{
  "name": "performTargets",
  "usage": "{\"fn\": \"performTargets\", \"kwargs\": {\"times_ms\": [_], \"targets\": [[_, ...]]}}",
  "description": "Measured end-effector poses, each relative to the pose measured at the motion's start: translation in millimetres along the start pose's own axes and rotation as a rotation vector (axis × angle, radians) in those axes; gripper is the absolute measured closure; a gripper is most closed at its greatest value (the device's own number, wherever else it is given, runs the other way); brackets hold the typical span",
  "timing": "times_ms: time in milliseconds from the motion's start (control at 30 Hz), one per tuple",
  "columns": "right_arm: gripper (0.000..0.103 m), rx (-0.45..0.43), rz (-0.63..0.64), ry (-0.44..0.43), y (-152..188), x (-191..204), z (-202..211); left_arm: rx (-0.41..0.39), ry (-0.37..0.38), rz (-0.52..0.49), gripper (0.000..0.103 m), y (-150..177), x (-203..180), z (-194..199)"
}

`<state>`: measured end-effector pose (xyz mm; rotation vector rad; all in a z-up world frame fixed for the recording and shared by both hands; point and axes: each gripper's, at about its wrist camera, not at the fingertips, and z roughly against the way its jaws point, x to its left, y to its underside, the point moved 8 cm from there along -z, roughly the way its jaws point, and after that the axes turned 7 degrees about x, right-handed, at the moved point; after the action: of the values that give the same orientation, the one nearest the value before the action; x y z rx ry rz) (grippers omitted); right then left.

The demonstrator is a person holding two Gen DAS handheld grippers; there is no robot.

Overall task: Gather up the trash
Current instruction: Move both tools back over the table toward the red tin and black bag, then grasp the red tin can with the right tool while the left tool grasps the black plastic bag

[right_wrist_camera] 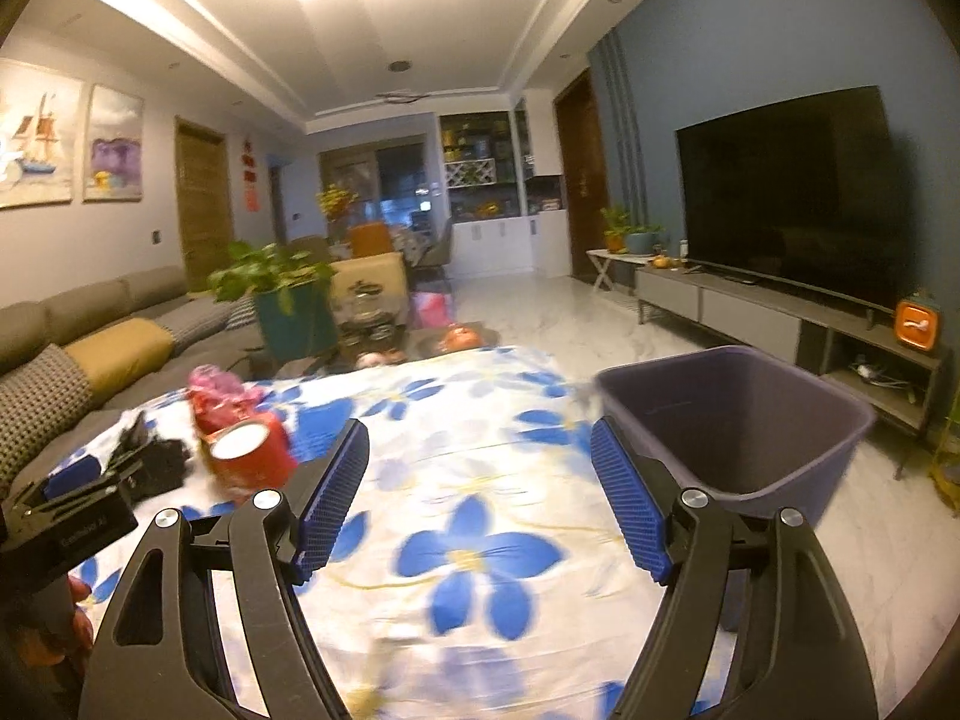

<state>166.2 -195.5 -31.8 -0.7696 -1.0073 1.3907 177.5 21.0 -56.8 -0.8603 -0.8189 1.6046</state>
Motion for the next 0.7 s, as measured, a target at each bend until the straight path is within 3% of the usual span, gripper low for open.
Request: {"fn": "performTargets", "kwargs": {"times_ms": [400,700], "targets": [[0.028,0.078,0.087,-0.123,17.8,96.0,-43.3,-0.009,-0.134,0.071,0.013,-7.3,88.7,1.2],[0.028,0.125,0.113,-0.16,20.5,140.5,-81.1,-0.021,-0.194,0.099,0.013,-17.9,129.0,-7.0]]}}
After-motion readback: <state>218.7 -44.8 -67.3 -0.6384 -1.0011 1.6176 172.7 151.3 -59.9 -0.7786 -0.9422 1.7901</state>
